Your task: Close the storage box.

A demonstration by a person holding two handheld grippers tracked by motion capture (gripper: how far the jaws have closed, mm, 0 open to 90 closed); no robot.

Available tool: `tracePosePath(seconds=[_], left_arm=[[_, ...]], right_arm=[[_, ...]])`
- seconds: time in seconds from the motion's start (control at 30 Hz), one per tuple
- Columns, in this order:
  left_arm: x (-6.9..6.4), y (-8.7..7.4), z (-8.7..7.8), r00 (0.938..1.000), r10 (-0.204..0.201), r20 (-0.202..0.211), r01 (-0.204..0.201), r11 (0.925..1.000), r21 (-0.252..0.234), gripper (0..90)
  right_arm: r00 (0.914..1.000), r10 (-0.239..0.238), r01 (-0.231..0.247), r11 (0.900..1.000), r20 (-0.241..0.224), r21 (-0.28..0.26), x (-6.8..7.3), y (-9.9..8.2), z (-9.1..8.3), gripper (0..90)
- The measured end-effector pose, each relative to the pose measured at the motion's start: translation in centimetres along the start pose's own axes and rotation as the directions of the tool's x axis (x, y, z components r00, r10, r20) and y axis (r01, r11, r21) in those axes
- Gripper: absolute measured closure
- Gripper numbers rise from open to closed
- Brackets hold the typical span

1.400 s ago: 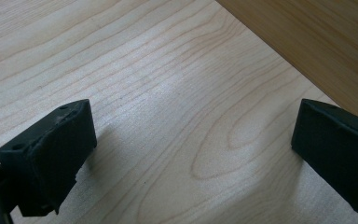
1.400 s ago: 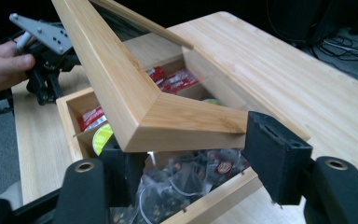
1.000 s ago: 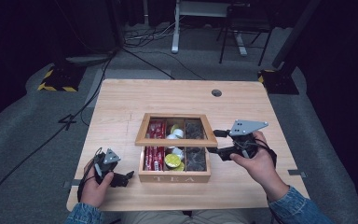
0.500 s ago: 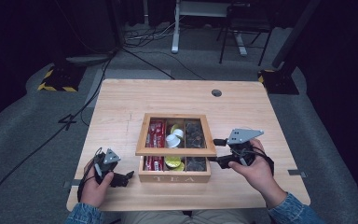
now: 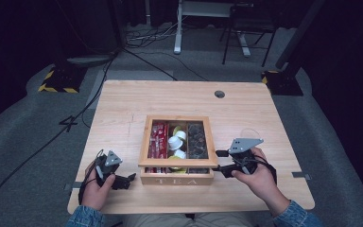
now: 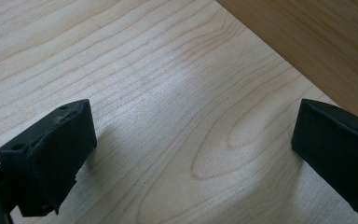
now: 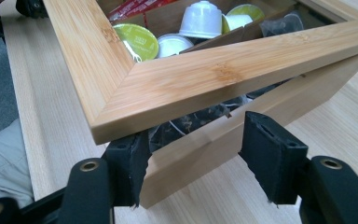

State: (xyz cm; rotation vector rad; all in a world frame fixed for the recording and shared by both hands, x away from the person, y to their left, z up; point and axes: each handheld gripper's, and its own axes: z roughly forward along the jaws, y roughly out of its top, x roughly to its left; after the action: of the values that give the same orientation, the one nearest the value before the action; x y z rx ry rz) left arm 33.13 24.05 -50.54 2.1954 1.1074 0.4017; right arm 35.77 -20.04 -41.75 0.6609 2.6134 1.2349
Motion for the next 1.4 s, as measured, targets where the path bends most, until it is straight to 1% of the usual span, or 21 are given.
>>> tracePosePath(seconds=[0.13, 0.2, 0.3, 0.33, 0.6, 0.67, 0.73, 0.77, 0.8, 0.83, 0.87, 0.9, 0.93, 1.1, 1.13, 1.2, 1.23, 1.27, 1.3, 1.33, 1.4], left_arm=[[0.0, 0.0, 0.0, 1.0, 0.0, 0.0, 0.0, 1.0, 0.0, 0.2], [0.0, 0.0, 0.0, 1.0, 0.0, 0.0, 0.0, 1.0, -0.001, 0.2], [0.0, 0.0, 0.0, 1.0, 0.0, 0.002, 0.0, 1.0, 0.002, 0.2], [0.0, 0.0, 0.0, 1.0, 0.0, 0.0, 0.0, 1.0, 0.0, 0.2], [0.0, 0.0, 0.0, 1.0, 0.0, 0.001, 0.0, 1.0, 0.0, 0.2], [0.0, 0.0, 0.0, 1.0, 0.0, 0.001, 0.0, 1.0, 0.0, 0.1], [0.0, 0.0, 0.0, 1.0, 0.0, 0.001, 0.0, 1.0, 0.0, 0.1], [0.0, 0.0, 0.0, 1.0, 0.0, 0.001, 0.0, 1.0, 0.0, 0.1], [0.0, 0.0, 0.0, 1.0, -0.001, 0.001, 0.001, 1.0, -0.001, 0.0], [0.0, 0.0, 0.0, 1.0, -0.001, 0.001, 0.001, 1.0, -0.001, 0.0], [0.0, 0.0, 0.0, 1.0, -0.001, 0.002, 0.001, 1.0, -0.001, 0.0], [0.0, 0.0, 0.0, 1.0, -0.001, 0.002, 0.001, 1.0, -0.001, 0.0], [0.0, 0.0, 0.0, 1.0, -0.001, 0.002, 0.001, 1.0, -0.001, 0.0], [0.0, 0.0, 0.0, 1.0, -0.001, 0.002, 0.001, 1.0, -0.001, 0.0], [0.0, 0.0, 0.0, 1.0, -0.001, 0.002, 0.001, 1.0, -0.001, 0.0], [0.0, 0.0, 0.0, 1.0, -0.002, 0.002, 0.002, 1.0, -0.001, 0.0], [0.0, 0.0, 0.0, 1.0, 0.0, 0.002, 0.0, 1.0, -0.001, 0.0], [0.0, 0.0, 0.0, 1.0, 0.0, 0.002, 0.0, 1.0, -0.001, 0.0], [0.0, 0.0, 0.0, 1.0, 0.002, 0.003, -0.002, 1.0, -0.001, 0.0], [0.1, 0.0, 0.0, 1.0, 0.007, 0.007, -0.007, 1.0, 0.0, 0.1], [0.2, 0.0, 0.0, 0.9999, 0.012, 0.007, -0.012, 0.9999, -0.001, 0.1]], right_arm=[[1.0, 0.002, -0.002, 0.9999, 0.002, 0.012, 0.1, -0.3, 0.0, 41.9], [0.9999, 0.003, -0.003, 0.9999, 0.015, 0.011, 0.3, -0.8, 0.0, 42.1], [0.9999, 0.007, -0.007, 0.9999, 0.013, 0.011, 0.3, -1.0, 0.0, 42.1], [0.9999, 0.013, -0.013, 0.9997, 0.011, 0.02, 0.3, -1.3, 0.0, 42.1], [0.9997, 0.014, -0.015, 0.9988, 0.019, 0.046, 0.2, -1.5, 0.1, 42.1], [0.9996, 0.017, -0.019, 0.9982, 0.024, 0.057, 0.2, -1.7, 0.1, 42.1], [0.9987, 0.024, -0.027, 0.9974, 0.046, 0.067, -0.1, -1.9, -0.1, 41.9], [0.9979, 0.034, -0.037, 0.9976, 0.056, 0.059, -0.2, -2.0, -0.3, 39.7], [0.9971, 0.059, -0.06, 0.9976, 0.049, 0.033, -0.4, -2.0, -0.4, 35.7], [0.9971, 0.059, -0.06, 0.9976, 0.049, 0.033, -0.4, -2.0, -0.4, 35.7], [0.9955, 0.091, -0.091, 0.9958, 0.024, -0.001, -0.6, -2.0, -0.7, 35.8], [0.9955, 0.091, -0.091, 0.9958, 0.024, -0.001, -0.6, -2.0, -0.7, 35.8], [0.9957, 0.084, -0.084, 0.9964, 0.038, -0.003, -0.6, -1.9, -0.9, 34.6], [0.9955, 0.094, -0.094, 0.9953, 0.012, -0.025, -0.6, -1.6, -0.9, 32.8], [0.9962, 0.088, -0.088, 0.9955, 0.001, -0.036, -0.6, -1.3, -1.1, 31.5], [0.9964, 0.085, -0.085, 0.9955, -0.002, -0.042, -0.5, -1.1, -1.2, 31.1], [0.9967, 0.082, -0.082, 0.995, -0.003, -0.058, -0.6, -0.8, -1.7, 29.8], [0.9967, 0.082, -0.082, 0.995, -0.003, -0.058, -0.6, -0.8, -1.7, 29.8], [0.9966, 0.082, -0.082, 0.9941, -0.002, -0.071, -0.8, -0.7, -2.0, 29.0], [0.9959, 0.09, -0.089, 0.9921, 0.007, -0.088, -1.2, -0.5, -2.7, 25.6], [0.9952, 0.097, -0.095, 0.9911, 0.015, -0.093, -1.5, -0.5, -3.1, 24.0]])
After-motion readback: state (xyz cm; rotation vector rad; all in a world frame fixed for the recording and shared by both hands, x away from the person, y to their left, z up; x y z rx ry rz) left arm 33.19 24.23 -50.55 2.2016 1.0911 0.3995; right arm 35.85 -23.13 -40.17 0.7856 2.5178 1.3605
